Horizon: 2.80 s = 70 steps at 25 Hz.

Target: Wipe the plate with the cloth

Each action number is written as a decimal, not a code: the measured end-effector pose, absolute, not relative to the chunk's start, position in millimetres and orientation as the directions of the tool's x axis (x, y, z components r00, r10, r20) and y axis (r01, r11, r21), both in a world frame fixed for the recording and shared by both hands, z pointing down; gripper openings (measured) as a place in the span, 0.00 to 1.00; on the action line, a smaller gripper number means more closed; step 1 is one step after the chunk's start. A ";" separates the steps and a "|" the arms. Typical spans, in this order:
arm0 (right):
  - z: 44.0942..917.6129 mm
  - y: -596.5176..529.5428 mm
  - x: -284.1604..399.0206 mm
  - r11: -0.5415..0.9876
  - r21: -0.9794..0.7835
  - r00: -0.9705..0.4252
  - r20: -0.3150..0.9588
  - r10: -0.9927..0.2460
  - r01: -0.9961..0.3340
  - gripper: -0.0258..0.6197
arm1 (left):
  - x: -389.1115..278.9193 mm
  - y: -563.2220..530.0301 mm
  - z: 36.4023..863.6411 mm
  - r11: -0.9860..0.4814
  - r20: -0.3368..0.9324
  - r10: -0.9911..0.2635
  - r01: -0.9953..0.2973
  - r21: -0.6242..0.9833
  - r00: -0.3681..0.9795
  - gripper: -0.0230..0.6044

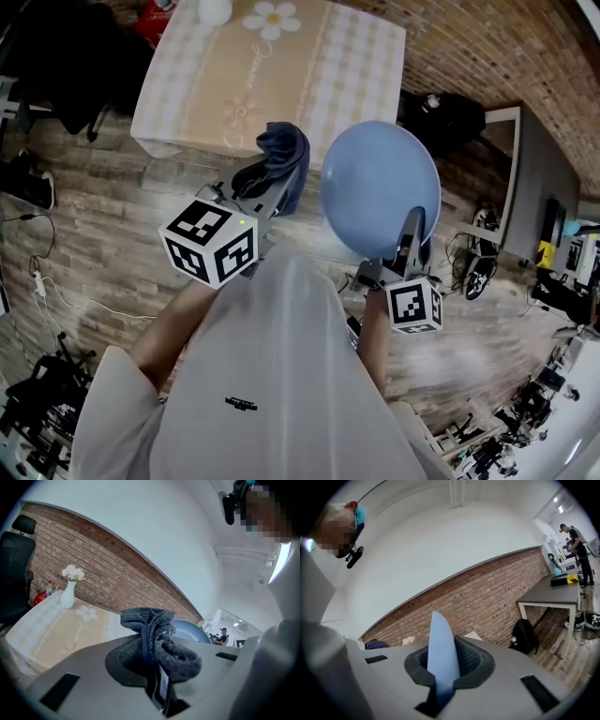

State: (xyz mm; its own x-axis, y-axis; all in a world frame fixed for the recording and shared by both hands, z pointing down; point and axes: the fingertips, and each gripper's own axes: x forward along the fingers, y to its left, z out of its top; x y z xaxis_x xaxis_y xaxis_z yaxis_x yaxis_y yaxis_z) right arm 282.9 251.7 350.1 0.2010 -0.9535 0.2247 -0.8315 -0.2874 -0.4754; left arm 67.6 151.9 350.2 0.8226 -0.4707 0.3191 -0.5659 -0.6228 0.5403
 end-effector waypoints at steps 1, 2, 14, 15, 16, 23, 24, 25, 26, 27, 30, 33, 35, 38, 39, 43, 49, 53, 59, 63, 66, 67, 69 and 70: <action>345.4 233.0 281.0 -0.275 -0.476 0.191 0.218 -0.957 -0.836 0.13 | 69.8 135.0 346.5 -0.630 0.314 -0.463 -0.558 0.541 0.828 0.13; 341.7 214.4 278.5 -0.266 -0.475 0.184 0.212 -0.960 -0.839 0.13 | 70.8 118.2 343.4 -0.636 0.309 -0.458 -0.550 0.541 0.833 0.13; 341.8 57.6 239.4 -0.292 -0.495 0.229 0.185 -0.956 -0.818 0.13 | 69.1 -20.7 345.0 -0.714 0.286 -0.327 -0.434 0.550 0.901 0.13; 342.1 48.2 233.7 -0.284 -0.497 0.220 0.185 -0.958 -0.820 0.13 | 67.8 -28.1 345.4 -0.716 0.284 -0.319 -0.426 0.553 0.904 0.13; 342.3 39.7 228.2 -0.273 -0.499 0.207 0.185 -0.961 -0.822 0.13 | 67.3 -34.4 345.5 -0.718 0.282 -0.312 -0.419 0.556 0.907 0.13; 346.7 0.6 214.4 -0.266 -0.513 0.179 0.212 -0.961 -0.816 0.13 | 80.2 -51.0 346.4 -0.712 0.276 -0.254 -0.372 0.595 0.927 0.13; 345.0 -5.3 213.5 -0.259 -0.514 0.178 0.203 -0.963 -0.818 0.13 | 82.1 -52.4 346.0 -0.710 0.269 -0.244 -0.361 0.605 0.932 0.13; 344.5 -11.2 213.1 -0.253 -0.516 0.175 0.196 -0.965 -0.819 0.13 | 84.4 -53.6 346.2 -0.707 0.263 -0.234 -0.350 0.615 0.936 0.13; 345.3 -16.8 213.3 -0.249 -0.521 0.173 0.192 -0.966 -0.817 0.13 | 86.9 -54.6 346.7 -0.704 0.259 -0.224 -0.340 0.624 0.940 0.13; 347.0 -21.6 214.1 -0.250 -0.529 0.173 0.191 -0.966 -0.811 0.13 | 89.7 -55.3 347.0 -0.701 0.253 -0.211 -0.327 0.634 0.944 0.13; 349.0 -30.7 218.9 -0.265 -0.554 0.197 0.180 -0.964 -0.789 0.13 | 98.4 -57.2 347.2 -0.663 0.212 -0.164 -0.267 0.699 0.963 0.13; 345.8 -38.6 216.1 -0.256 -0.560 0.196 0.167 -0.966 -0.788 0.13 | 104.3 -57.2 343.1 -0.640 0.173 -0.129 -0.216 0.738 0.976 0.13; 345.2 -43.1 212.0 -0.248 -0.557 0.181 0.173 -0.968 -0.793 0.13 | 109.9 -56.9 338.2 -0.608 0.124 -0.101 -0.160 0.777 0.987 0.13; 344.8 -49.6 205.9 -0.232 -0.568 0.165 0.168 -0.972 -0.790 0.13 | 120.3 -58.3 339.1 -0.582 0.092 -0.066 -0.113 0.805 0.994 0.13; 344.4 -51.6 203.3 -0.226 -0.570 0.160 0.165 -0.973 -0.790 0.13 | 123.4 -57.8 339.9 -0.581 0.089 -0.053 -0.103 0.807 0.995 0.13; 343.1 -57.8 191.6 -0.207 -0.569 0.136 0.165 -0.977 -0.796 0.13 | 129.2 -54.0 340.3 -0.602 0.100 -0.026 -0.095 0.793 0.995 0.13; 339.0 -61.1 183.8 -0.195 -0.579 0.124 0.160 -0.979 -0.792 0.13 | 132.7 -51.0 352.7 -0.630 0.164 -0.037 -0.150 0.762 0.986 0.13; 334.8 -62.6 180.0 -0.186 -0.584 0.116 0.155 -0.981 -0.790 0.13 | 134.6 -46.3 357.3 -0.688 0.207 -0.041 -0.178 0.703 0.977 0.13; 335.2 -58.1 179.1 -0.184 -0.592 0.114 0.155 -0.981 -0.784 0.13 | 131.4 -45.4 361.2 -0.714 0.223 -0.062 -0.200 0.671 0.973 0.13; 336.1 -54.4 177.6 -0.181 -0.601 0.104 0.161 -0.982 -0.779 0.13 | 125.0 -45.2 368.5 -0.717 0.251 -0.076 -0.228 0.658 0.965 0.13; 331.8 -54.6 180.9 -0.173 -0.607 0.103 0.149 -0.983 -0.776 0.13 | 121.4 -50.0 371.5 -0.734 0.271 -0.098 -0.254 0.630 0.957 0.13; 330.2 -54.5 181.6 -0.171 -0.608 0.104 0.144 -0.984 -0.776 0.13 | 119.1 -51.4 373.1 -0.738 0.279 -0.107 -0.264 0.620 0.954 0.13; 328.6 -54.1 181.0 -0.165 -0.608 0.103 0.137 -0.985 -0.776 0.13 | 112.4 -53.7 378.0 -0.741 0.297 -0.125 -0.288 0.607 0.947 0.13; 328.3 -54.1 180.1 -0.162 -0.609 0.100 0.135 -0.986 -0.776 0.13 | 108.8 -54.9 380.6 -0.740 0.304 -0.134 -0.299 0.602 0.943 0.13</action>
